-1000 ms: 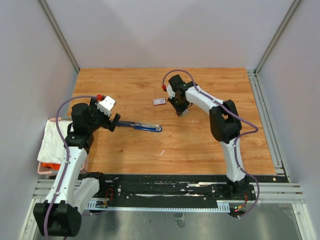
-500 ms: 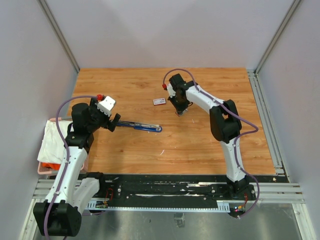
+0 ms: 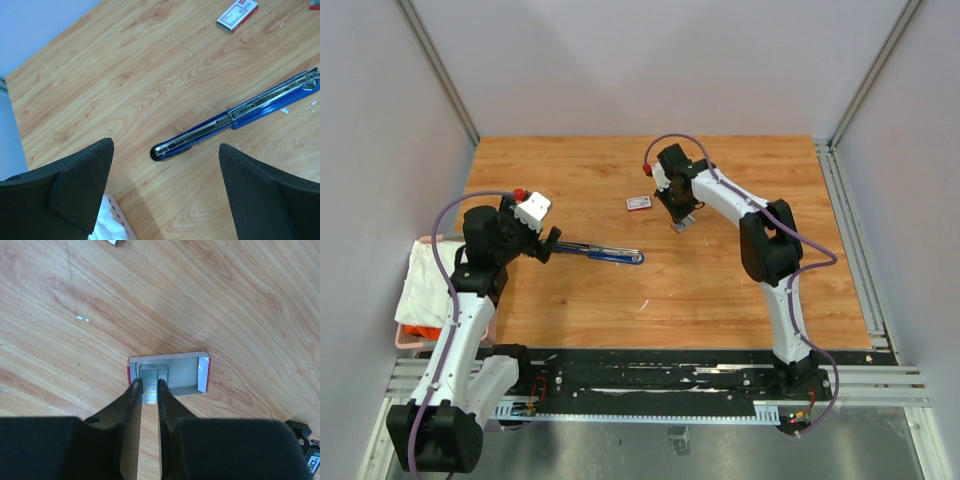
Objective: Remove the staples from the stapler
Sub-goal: Place the staple in the staple box.
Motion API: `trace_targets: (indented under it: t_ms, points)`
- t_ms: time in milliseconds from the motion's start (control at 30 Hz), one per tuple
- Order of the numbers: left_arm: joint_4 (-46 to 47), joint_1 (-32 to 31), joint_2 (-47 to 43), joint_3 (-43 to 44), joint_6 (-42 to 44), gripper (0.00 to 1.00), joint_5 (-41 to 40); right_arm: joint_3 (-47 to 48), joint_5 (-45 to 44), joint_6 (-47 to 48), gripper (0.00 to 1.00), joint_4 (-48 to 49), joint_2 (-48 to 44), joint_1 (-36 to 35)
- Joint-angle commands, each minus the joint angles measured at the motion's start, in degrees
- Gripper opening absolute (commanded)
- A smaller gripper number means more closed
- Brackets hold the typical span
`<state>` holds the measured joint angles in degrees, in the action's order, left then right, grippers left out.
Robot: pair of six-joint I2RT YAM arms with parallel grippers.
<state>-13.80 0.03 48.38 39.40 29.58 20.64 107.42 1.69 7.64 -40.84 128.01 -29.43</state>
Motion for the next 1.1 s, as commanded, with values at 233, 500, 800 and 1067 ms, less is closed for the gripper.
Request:
trace_targets:
  t_ms: [233,500,800,1067]
  points:
    - [1.41,0.43,0.14,-0.94,0.65,0.98,0.81,-2.51,-0.07,1.59,0.14,0.76,0.29,0.78]
    - [1.32,0.41,0.05,-0.9,0.67,0.98,0.89,-2.91,-0.08,2.29,0.14,1.27,0.55,0.78]
    - [1.37,0.41,0.13,-0.93,0.65,0.98,0.89,-2.78,0.32,2.69,0.14,1.29,0.83,0.83]
    - [1.32,0.42,0.14,-0.99,0.65,0.98,1.07,-3.72,1.17,2.72,0.14,1.3,-0.21,0.78]
